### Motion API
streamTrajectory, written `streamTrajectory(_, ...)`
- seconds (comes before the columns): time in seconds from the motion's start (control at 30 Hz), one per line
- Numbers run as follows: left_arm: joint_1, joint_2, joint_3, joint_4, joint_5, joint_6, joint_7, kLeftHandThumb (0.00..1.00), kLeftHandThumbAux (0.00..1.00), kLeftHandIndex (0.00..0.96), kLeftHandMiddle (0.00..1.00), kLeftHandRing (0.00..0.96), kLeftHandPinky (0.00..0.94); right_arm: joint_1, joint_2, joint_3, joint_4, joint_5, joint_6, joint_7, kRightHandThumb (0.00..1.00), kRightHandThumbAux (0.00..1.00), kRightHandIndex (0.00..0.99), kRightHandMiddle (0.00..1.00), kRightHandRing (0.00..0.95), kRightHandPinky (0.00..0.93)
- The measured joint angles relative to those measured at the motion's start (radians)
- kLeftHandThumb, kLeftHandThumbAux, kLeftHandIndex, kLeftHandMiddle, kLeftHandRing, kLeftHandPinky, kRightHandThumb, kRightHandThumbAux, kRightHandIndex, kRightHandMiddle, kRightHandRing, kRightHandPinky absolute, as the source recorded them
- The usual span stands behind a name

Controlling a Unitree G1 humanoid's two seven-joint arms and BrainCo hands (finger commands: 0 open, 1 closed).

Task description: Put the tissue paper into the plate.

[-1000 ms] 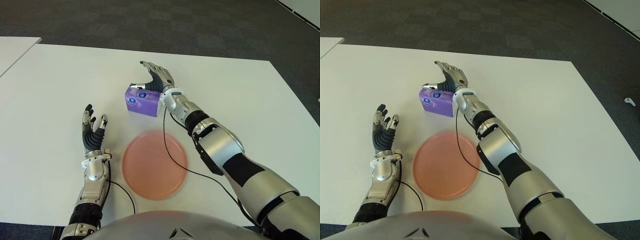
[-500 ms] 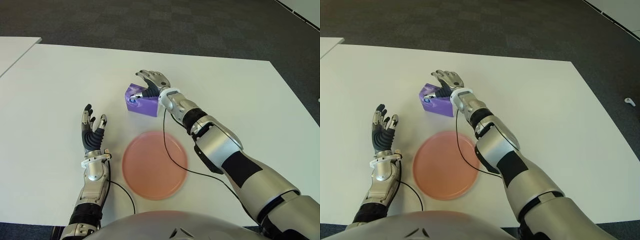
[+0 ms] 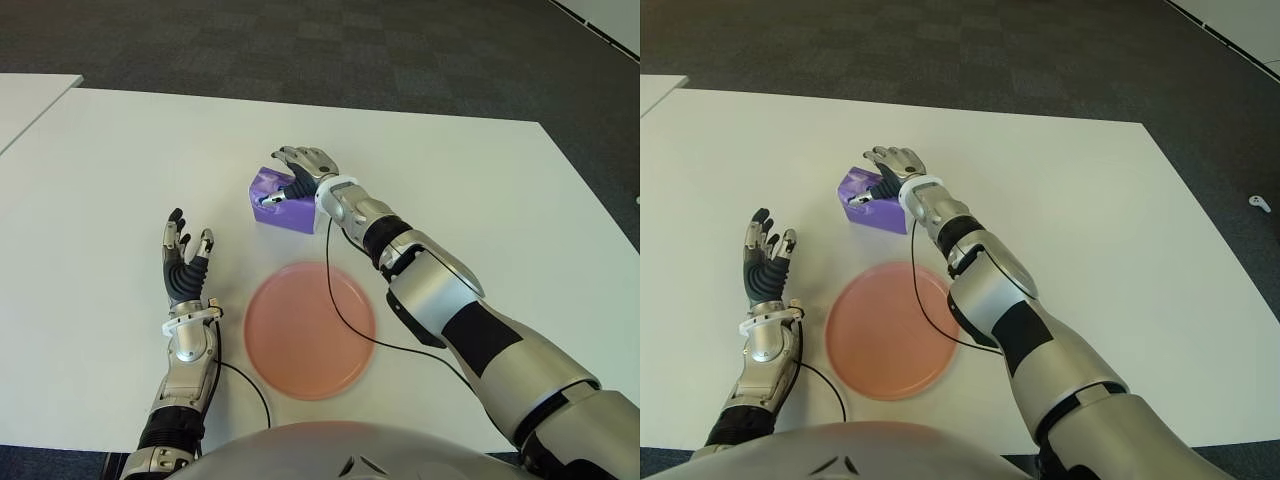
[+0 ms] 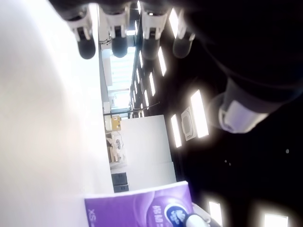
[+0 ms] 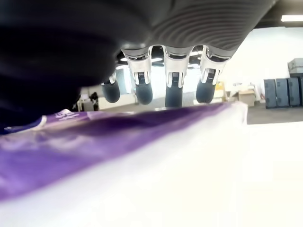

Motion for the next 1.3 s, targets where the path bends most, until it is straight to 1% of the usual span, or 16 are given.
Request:
streamTrajectory(0.73,0.001,-0.001,-0.001,0.000,0.000,0.000,0.001,0.000,0.535,0.000,0.000,0.000,0.000,0.000,-0.006,-0.002,0.000,0.015,-0.005,0.046,0.209,0.365,0.000,0.000,0.000,0.000)
streamTrajectory(1.0,0.001,-0.001,-0.001,0.000,0.000,-0.001,0.001,0.000,0.550,0.000,0.000,0.000,0.000,0.000,-0.016,-0.002,-0.003,0.015,-0.021,0.051,0.204,0.383,0.000,0.000,0.000,0.000)
streamTrajectory(1.3,0.002,-0.001,-0.001,-0.001,0.000,-0.002,0.001,0.000,0.530,0.000,0.000,0.000,0.000,0.000,-0.030,0.008,-0.008,0.010,-0.046,0.055,0.215,0.402,0.000,0.000,0.000,0.000)
